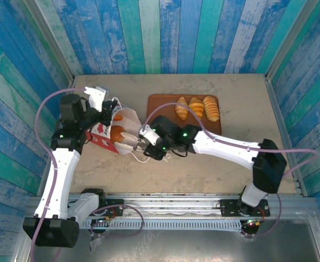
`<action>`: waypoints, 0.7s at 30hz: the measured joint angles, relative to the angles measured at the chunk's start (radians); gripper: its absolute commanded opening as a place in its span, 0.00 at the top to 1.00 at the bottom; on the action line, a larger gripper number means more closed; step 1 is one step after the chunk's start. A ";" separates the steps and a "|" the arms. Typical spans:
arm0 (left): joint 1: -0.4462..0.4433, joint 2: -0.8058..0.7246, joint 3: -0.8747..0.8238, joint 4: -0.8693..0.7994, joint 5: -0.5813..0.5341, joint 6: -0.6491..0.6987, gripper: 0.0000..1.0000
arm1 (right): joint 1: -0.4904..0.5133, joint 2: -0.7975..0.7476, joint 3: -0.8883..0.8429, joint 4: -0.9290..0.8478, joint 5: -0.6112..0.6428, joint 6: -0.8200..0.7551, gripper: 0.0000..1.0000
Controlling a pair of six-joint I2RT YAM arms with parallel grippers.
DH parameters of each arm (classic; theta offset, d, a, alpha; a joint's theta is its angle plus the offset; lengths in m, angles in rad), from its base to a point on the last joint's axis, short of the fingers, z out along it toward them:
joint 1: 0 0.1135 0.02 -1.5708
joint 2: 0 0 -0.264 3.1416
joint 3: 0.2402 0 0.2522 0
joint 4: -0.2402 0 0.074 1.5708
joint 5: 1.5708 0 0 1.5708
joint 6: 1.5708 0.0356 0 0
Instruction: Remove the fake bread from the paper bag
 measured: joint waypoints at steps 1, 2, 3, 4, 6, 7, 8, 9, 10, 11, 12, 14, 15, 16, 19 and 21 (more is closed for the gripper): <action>0.000 0.000 -0.002 0.002 0.001 -0.003 1.00 | 0.004 0.025 0.025 -0.017 0.011 -0.001 0.54; 0.000 0.000 -0.002 0.004 0.003 -0.005 1.00 | 0.008 0.048 0.049 -0.035 0.024 -0.001 0.53; 0.000 0.000 -0.003 0.006 0.004 -0.007 1.00 | 0.011 0.067 0.068 -0.048 0.034 0.000 0.53; 0.000 0.000 -0.003 0.006 0.005 -0.008 1.00 | 0.014 0.082 0.084 -0.062 0.046 0.004 0.52; 0.000 0.000 -0.003 0.006 0.007 -0.008 1.00 | 0.016 0.111 0.110 -0.083 0.065 0.013 0.50; 0.000 0.000 -0.003 0.006 0.007 -0.008 1.00 | 0.017 0.122 0.117 -0.088 0.073 0.019 0.49; 0.000 0.000 -0.003 0.006 0.010 -0.008 1.00 | 0.018 0.132 0.124 -0.095 0.084 0.027 0.49; 0.000 0.000 -0.003 0.006 0.011 -0.008 1.00 | 0.018 0.139 0.129 -0.102 0.095 0.034 0.49; 0.000 0.000 -0.003 0.006 0.012 -0.008 1.00 | 0.018 0.147 0.134 -0.110 0.103 0.041 0.48; 0.000 0.000 -0.003 0.006 0.014 -0.008 1.00 | 0.018 0.155 0.140 -0.119 0.110 0.048 0.48; 0.000 0.001 -0.003 0.006 0.017 -0.008 1.00 | 0.018 0.161 0.146 -0.125 0.116 0.053 0.47; 0.000 0.001 -0.003 0.005 0.019 -0.008 1.00 | 0.018 0.175 0.159 -0.132 0.123 0.065 0.47; 0.000 0.001 -0.003 0.006 0.021 -0.009 1.00 | 0.018 0.183 0.166 -0.136 0.124 0.069 0.47; 0.000 0.001 -0.003 0.005 0.023 -0.011 1.00 | 0.017 0.188 0.171 -0.137 0.126 0.074 0.47; 0.000 0.001 -0.003 0.006 0.026 -0.016 1.00 | 0.016 0.200 0.182 -0.141 0.134 0.086 0.46; 0.000 0.001 -0.003 0.006 0.029 -0.020 1.00 | 0.013 0.209 0.194 -0.141 0.135 0.091 0.46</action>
